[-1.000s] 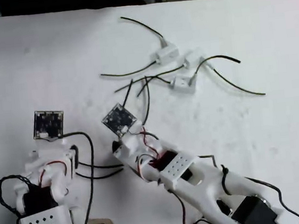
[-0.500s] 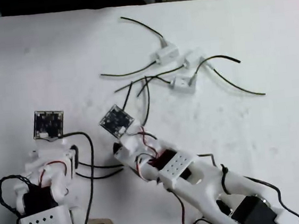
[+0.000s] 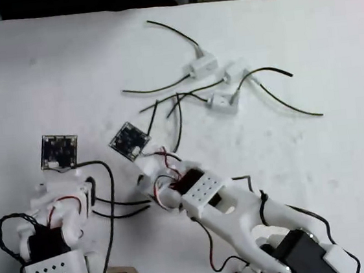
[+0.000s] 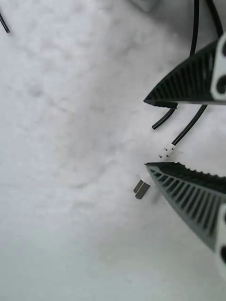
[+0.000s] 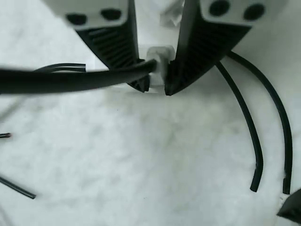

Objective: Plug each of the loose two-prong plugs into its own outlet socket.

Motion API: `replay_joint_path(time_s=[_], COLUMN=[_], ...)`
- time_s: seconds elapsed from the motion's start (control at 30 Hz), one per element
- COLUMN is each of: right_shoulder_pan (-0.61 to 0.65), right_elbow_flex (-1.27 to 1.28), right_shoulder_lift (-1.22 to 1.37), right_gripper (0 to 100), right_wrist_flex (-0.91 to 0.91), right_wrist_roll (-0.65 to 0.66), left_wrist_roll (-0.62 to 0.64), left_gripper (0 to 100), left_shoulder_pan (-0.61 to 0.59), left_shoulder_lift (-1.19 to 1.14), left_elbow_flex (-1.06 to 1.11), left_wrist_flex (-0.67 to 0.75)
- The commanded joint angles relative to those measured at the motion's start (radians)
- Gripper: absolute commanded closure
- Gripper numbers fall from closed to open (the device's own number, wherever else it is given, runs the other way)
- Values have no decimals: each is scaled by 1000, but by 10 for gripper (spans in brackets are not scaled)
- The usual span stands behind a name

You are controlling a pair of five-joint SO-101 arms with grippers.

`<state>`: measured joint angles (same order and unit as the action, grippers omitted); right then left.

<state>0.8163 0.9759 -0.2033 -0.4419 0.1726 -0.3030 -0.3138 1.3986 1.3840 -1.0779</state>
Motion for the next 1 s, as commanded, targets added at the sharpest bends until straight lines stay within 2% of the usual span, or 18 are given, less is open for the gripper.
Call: replay_joint_path(time_s=[0.0, 0.1, 0.3, 0.37, 0.7, 0.77, 0.83, 0.97], right_shoulder_pan=[-4, -4, -4, -4, 1, 1, 1, -4], right_elbow_flex=[0, 6, 6, 6, 15, 34, 41, 74], right_shoulder_lift=[-1, -56, -205, -234, -243, -243, -243, -243], right_gripper=[902, 828, 871, 868, 874, 905, 980, 984], right_wrist_flex=[-38, -53, -107, -114, -113, -105, -105, -113], right_wrist_roll=[3, 2, -5, -52, -80, -74, -72, -63], left_wrist_roll=[-8, -8, -8, -8, -9, -9, -9, -9], left_gripper=[797, 797, 797, 797, 797, 797, 797, 797], left_shoulder_pan=[-1, -1, -1, -1, -1, -1, -1, -1], left_shoulder_lift=[12, 12, 12, 12, 12, 12, 12, 12], left_elbow_flex=[-2, -2, -2, -2, 0, 11, 11, 12], left_wrist_flex=[14, 14, 14, 14, 14, 20, 20, 20])
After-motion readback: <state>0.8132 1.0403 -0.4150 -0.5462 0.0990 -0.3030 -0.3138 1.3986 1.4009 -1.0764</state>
